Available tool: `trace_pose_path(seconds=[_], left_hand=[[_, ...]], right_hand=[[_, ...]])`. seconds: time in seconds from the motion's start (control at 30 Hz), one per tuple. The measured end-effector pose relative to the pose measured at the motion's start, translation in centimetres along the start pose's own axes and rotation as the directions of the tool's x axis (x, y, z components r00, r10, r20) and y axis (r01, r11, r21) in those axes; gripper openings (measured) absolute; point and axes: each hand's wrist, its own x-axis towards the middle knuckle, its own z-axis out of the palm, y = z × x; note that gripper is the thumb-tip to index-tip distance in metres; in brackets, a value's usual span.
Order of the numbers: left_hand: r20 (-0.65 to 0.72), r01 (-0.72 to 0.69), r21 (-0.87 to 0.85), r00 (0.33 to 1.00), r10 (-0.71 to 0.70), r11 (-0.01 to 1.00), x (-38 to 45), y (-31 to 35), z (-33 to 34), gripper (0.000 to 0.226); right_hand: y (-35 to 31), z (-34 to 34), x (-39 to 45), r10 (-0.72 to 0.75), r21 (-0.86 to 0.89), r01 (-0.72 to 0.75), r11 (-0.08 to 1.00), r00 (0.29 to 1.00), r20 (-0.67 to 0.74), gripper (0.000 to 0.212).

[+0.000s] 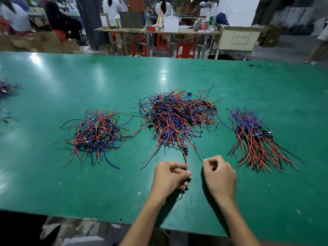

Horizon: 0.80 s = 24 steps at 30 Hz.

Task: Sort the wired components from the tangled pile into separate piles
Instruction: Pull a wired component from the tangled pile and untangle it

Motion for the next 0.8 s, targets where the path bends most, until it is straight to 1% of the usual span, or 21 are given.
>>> trace_pose_path(seconds=[0.07, 0.17, 0.23, 0.3, 0.37, 0.43, 0.5, 0.53, 0.57, 0.6, 0.63, 0.67, 0.7, 0.73, 0.77, 0.8], left_hand=[[0.023, 0.005, -0.033, 1.000, -0.004, 0.999, 0.0, 0.0, -0.3, 0.026], [0.071, 0.003, -0.032, 0.997, -0.001, 0.999, 0.1, 0.2, -1.0, 0.031], [0.089, -0.004, -0.014, 0.996, 0.006, 1.000, 0.1, 0.2, -1.3, 0.028], [0.088, -0.026, 0.020, 0.996, 0.024, 0.999, 0.1, 0.0, -1.2, 0.020], [0.083, -0.043, 0.035, 0.996, 0.040, 0.998, 0.2, -0.1, -1.1, 0.013], [0.092, -0.048, 0.031, 0.995, 0.045, 0.998, 0.4, -0.2, -1.2, 0.004], [0.099, -0.059, 0.058, 0.994, 0.053, 0.997, 0.7, -0.3, -1.3, 0.021], [0.092, -0.065, 0.077, 0.994, 0.058, 0.995, 0.8, -0.3, -1.3, 0.033], [0.067, -0.068, 0.103, 0.996, 0.061, 0.992, 0.9, -0.2, -1.2, 0.045], [0.038, -0.065, 0.137, 0.997, 0.060, 0.989, 1.0, -0.1, -1.1, 0.053], [0.018, -0.056, 0.157, 0.998, 0.054, 0.986, 1.1, 0.0, -1.1, 0.059], [0.015, -0.055, 0.154, 0.998, 0.053, 0.986, 1.1, -0.1, -1.1, 0.061], [0.024, -0.062, 0.144, 0.998, 0.059, 0.988, 1.1, -0.1, -1.2, 0.061], [0.046, -0.075, 0.121, 0.996, 0.070, 0.990, 1.2, -0.1, -1.3, 0.058], [0.075, -0.088, 0.086, 0.994, 0.081, 0.992, 1.1, -0.1, -1.5, 0.053], [0.101, -0.098, 0.037, 0.990, 0.094, 0.994, 1.0, -0.2, -1.6, 0.048]], right_hand=[[0.0, 0.1, 0.0, -0.003, -0.016, 0.003, 1.000, 1.000, 0.000, 0.017], [0.2, 0.1, 0.2, 0.022, 0.080, -0.020, 0.997, 0.999, -0.033, 0.018], [0.1, 0.0, 0.0, 0.013, 0.118, -0.007, 0.993, 0.999, -0.050, 0.018], [-0.4, 0.0, -0.1, -0.012, 0.159, 0.022, 0.987, 0.998, -0.063, 0.016], [-1.8, 0.4, 0.0, -0.057, 0.187, 0.068, 0.980, 0.996, -0.066, 0.013], [-4.8, 1.6, 0.4, -0.125, 0.191, 0.133, 0.973, 0.991, -0.051, 0.011], [-9.1, 3.5, 0.8, -0.222, 0.202, 0.221, 0.954, 0.975, -0.019, 0.012], [-11.5, 4.6, 1.1, -0.276, 0.216, 0.262, 0.941, 0.960, 0.036, 0.016], [-13.8, 5.6, 1.4, -0.331, 0.219, 0.298, 0.929, 0.934, 0.136, 0.025], [-15.8, 6.5, 1.7, -0.373, 0.192, 0.330, 0.924, 0.890, 0.263, 0.037], [-17.2, 7.2, 1.8, -0.393, 0.145, 0.365, 0.920, 0.841, 0.373, 0.046], [-17.9, 7.7, 1.8, -0.398, 0.107, 0.392, 0.914, 0.808, 0.434, 0.049], [-17.8, 7.9, 1.8, -0.398, 0.103, 0.395, 0.913, 0.804, 0.442, 0.047], [-17.0, 7.8, 1.7, -0.393, 0.133, 0.372, 0.918, 0.824, 0.408, 0.040], [-15.7, 7.3, 1.6, -0.380, 0.175, 0.339, 0.924, 0.862, 0.336, 0.033], [-13.9, 6.7, 1.5, -0.353, 0.201, 0.310, 0.929, 0.906, 0.235, 0.025]])
